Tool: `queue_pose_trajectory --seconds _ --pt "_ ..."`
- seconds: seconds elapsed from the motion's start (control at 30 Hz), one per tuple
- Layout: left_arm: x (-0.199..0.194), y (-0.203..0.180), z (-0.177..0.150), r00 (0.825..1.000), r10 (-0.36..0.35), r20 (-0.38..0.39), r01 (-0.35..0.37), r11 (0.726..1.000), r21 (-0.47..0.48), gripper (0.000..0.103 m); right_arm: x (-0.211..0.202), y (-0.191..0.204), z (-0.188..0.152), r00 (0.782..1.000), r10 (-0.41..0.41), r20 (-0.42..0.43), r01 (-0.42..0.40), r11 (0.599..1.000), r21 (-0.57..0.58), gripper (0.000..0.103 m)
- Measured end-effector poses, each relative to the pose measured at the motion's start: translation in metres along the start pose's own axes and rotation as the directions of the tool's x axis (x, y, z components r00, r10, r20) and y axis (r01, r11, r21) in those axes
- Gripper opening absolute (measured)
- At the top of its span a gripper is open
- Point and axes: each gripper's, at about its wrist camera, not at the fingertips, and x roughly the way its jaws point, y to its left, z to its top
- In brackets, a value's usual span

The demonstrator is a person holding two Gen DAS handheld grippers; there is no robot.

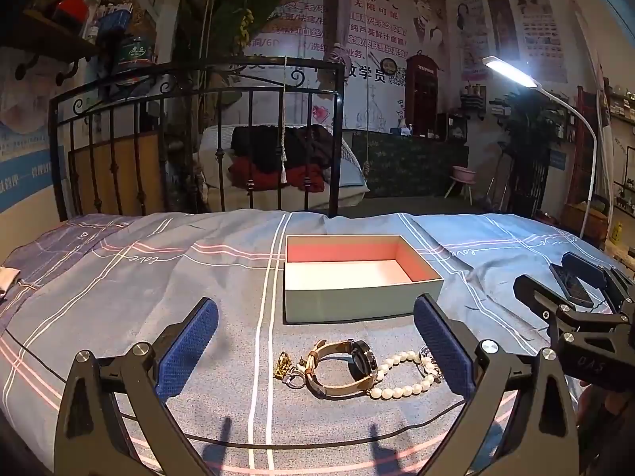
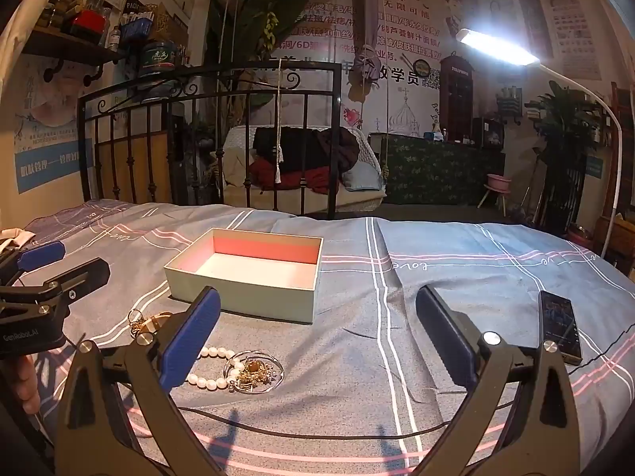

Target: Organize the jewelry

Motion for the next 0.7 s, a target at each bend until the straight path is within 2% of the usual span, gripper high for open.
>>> queue_pose_trajectory --seconds 0.3,0.7 --pt "0.0080 0.0037 0.0002 1.000 0.000 -0.022 0.000 1.000 -0.005 0.097 -0.0027 -0.0039 -0.0039 1.000 0.002 0.012 -0.002 1.000 0.003 0.097" --pt "0.0090 0.0066 -0.0013 1.000 0.000 -0.013 0.000 0.999 -0.034 0.097 -0.0044 0.0016 -0.0034 1.000 0.010 0.008 -0.010 1.000 -0.005 0.097"
